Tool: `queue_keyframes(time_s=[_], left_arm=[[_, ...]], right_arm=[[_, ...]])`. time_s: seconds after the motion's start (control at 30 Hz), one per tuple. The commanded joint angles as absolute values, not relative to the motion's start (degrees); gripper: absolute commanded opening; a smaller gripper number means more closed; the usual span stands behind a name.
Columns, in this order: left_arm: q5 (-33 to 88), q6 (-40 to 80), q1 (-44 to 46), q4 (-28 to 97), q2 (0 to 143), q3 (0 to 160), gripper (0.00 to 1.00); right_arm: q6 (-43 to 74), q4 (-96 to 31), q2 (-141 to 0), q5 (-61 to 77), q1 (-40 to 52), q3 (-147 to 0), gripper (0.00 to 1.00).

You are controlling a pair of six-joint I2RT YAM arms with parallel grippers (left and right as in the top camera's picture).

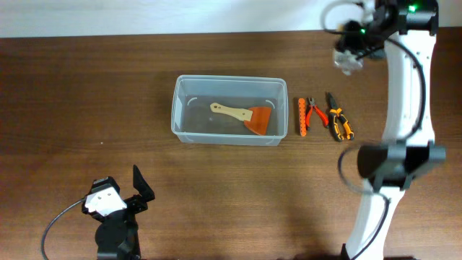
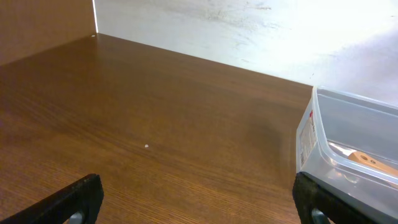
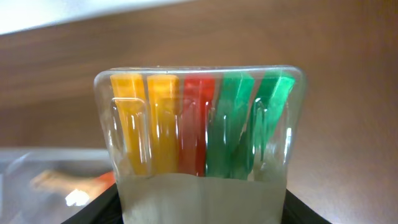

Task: Pack container
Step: 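Carry the bit box into the container and release it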

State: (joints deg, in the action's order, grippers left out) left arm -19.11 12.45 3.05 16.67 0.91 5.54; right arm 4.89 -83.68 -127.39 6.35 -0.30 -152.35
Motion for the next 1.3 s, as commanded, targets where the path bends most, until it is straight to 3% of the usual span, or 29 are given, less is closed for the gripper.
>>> queue_keyframes(time_s=[0.0,0.37,0.57,0.77,0.83,0.93,0.97,1.0,1.27], left_arm=[[-19.33,11.94,3.27,16.71,0.67,5.32,0.99],[-19.33,11.94,3.27,16.71,0.67,5.32,0.99],[-19.33,11.94,3.27,16.71,0.67,5.32,0.99],[-19.33,11.94,3.27,16.71,0.67,5.32,0.99],[-19.33,11.94,3.27,16.71,0.67,5.32,0.99],[-19.31,11.94,3.27,16.71,0.67,5.32,0.99],[-19.33,11.94,3.27,16.71,0.67,5.32,0.99],[-19.33,11.94,3.27,16.71,0.67,5.32,0.99],[-19.33,11.94,3.27,16.71,0.67,5.32,0.99]], right_arm=[[-6.22,-85.14,-124.42,8.86,8.01,-153.08,0.49],[-32.1,-87.88,-130.65,8.34,27.22,-145.43,0.44],[-42.7,-84.82,-135.55,2.42,28.1,-133.27,0.4],[-43.48,-77.84,-136.46,-0.23,26.15,-120.97,0.41],[-43.48,-77.25,-136.46,0.32,25.93,-118.65,0.51],[-41.6,-76.99,-136.44,1.13,25.96,-118.24,0.57],[-40.21,-76.86,-136.14,1.83,26.02,-118.83,0.92],[-39.13,-76.95,-136.0,2.96,26.02,-119.79,0.99],[-31.68,-82.13,-131.74,6.24,24.58,-138.91,0.99]])
